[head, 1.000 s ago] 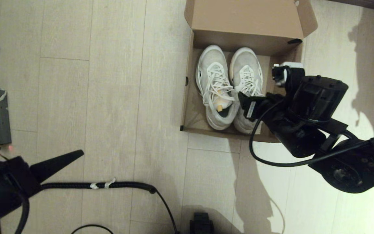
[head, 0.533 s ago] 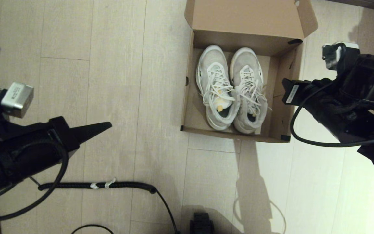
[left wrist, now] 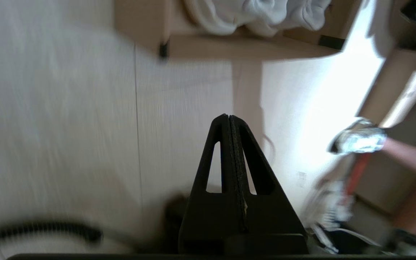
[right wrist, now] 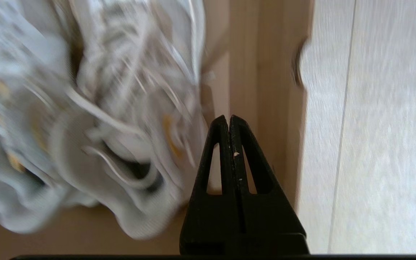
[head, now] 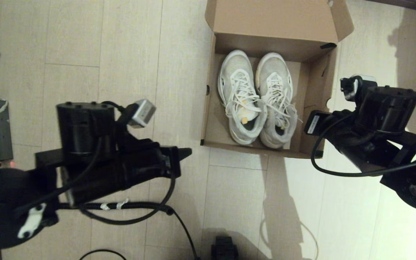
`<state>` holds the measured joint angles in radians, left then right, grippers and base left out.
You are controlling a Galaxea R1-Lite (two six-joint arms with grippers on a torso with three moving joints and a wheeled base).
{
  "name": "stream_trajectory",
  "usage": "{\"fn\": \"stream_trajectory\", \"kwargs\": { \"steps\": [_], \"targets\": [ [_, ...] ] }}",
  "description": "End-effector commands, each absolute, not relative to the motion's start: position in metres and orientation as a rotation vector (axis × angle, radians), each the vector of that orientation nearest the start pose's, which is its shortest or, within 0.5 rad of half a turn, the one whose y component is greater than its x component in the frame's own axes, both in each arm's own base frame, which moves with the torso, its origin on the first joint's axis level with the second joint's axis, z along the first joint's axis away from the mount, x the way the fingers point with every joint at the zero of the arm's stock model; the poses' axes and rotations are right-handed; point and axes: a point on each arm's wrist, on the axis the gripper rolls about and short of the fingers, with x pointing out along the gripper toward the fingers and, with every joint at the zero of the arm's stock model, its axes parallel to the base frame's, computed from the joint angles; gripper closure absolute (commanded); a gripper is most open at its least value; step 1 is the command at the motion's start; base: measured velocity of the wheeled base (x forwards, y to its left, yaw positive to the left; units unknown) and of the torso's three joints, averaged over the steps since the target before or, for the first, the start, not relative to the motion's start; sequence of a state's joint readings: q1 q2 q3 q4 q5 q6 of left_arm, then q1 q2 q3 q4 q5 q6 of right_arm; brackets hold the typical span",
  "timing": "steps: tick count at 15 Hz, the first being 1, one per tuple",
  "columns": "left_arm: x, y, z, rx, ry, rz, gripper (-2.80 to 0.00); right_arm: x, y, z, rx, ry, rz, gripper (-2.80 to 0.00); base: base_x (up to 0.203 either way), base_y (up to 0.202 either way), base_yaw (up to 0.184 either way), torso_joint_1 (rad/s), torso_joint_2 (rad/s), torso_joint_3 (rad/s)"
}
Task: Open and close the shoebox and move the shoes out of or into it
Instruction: Close the shoe box
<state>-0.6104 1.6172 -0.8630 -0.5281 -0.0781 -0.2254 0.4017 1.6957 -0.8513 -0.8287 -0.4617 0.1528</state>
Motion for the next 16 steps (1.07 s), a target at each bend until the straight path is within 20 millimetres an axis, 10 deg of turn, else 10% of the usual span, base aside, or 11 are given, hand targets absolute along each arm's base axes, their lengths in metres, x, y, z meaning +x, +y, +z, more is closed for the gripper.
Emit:
{"fn": "stream_trajectory", "kwargs": {
  "steps": [1, 4, 9, 16],
  "targets": [
    [0.268, -0.204, 0.195, -0.121, 0.33, -0.672, 0.0, 0.288, 0.112, 0.206, 0.135, 0.036, -0.063, 0.0, 0.0, 0.0, 0.0, 0.0, 0.0, 0.0],
    [0.302, -0.233, 0.201, -0.117, 0.251, -0.677, 0.0, 0.283, 0.114, 0.205, 0.13, 0.043, -0.048, 0.0, 0.0, 0.0, 0.0, 0.0, 0.0, 0.0],
    [0.336, -0.211, 0.209, -0.061, 0.174, -0.591, 0.0, 0.275, 0.122, 0.189, 0.1, 0.1, -0.017, 0.0, 0.0, 0.0, 0.0, 0.0, 0.0, 0.0],
    [0.352, -0.218, 0.173, -0.035, 0.26, -0.585, 0.0, 0.271, 0.125, 0.141, 0.022, 0.257, -0.013, 0.0, 0.0, 0.0, 0.0, 0.0, 0.0, 0.0]
  ]
}}
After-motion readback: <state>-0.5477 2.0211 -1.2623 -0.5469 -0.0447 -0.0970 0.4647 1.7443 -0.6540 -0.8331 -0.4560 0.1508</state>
